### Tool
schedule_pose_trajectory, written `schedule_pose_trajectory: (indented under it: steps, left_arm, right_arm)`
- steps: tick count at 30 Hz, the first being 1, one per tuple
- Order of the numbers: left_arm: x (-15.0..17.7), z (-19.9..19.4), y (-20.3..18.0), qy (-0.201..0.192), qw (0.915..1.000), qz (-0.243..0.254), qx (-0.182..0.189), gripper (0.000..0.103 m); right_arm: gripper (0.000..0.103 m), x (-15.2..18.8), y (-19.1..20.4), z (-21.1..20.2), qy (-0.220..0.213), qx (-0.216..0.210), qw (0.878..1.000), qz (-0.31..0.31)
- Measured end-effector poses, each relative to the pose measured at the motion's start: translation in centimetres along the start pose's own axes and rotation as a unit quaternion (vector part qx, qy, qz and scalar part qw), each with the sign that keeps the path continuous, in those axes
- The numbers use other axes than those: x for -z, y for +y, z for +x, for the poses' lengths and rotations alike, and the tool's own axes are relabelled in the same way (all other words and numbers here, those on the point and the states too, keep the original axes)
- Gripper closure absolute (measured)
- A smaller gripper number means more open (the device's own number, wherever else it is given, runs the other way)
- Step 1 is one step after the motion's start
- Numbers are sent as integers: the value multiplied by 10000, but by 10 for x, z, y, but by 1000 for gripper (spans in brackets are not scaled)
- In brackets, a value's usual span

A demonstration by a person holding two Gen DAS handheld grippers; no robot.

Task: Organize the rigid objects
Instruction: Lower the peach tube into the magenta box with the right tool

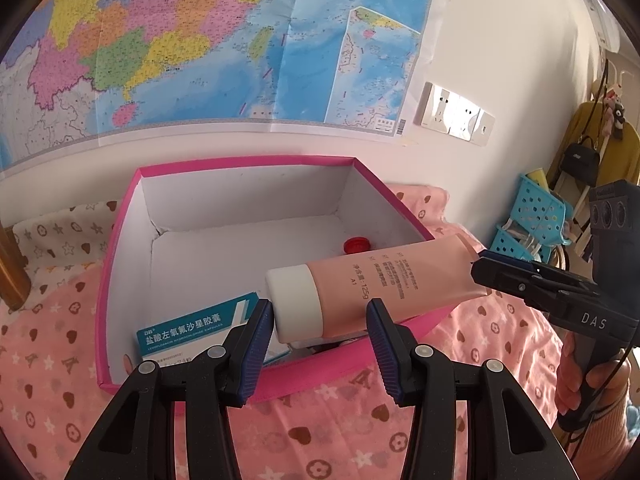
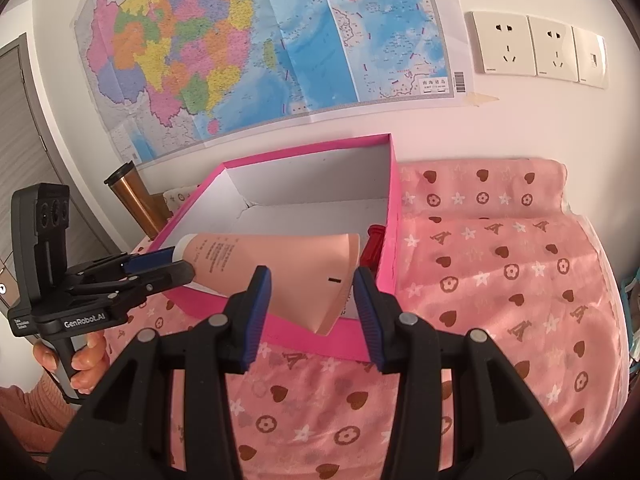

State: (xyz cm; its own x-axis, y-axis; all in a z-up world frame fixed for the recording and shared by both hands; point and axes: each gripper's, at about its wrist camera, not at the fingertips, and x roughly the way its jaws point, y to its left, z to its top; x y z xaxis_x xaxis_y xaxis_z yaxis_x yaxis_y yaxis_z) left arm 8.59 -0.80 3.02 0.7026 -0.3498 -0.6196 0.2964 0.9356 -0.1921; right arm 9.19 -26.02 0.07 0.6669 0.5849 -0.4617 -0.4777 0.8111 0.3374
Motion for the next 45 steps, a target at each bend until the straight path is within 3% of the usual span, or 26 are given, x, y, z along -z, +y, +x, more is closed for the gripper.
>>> schedule_pose_trajectory:
  steps: [45]
  left_arm:
    - [-15,40,19,280,9993,-226,23,54]
  right_arm:
    - [57,-18,-8,25,79,174,9998,-44]
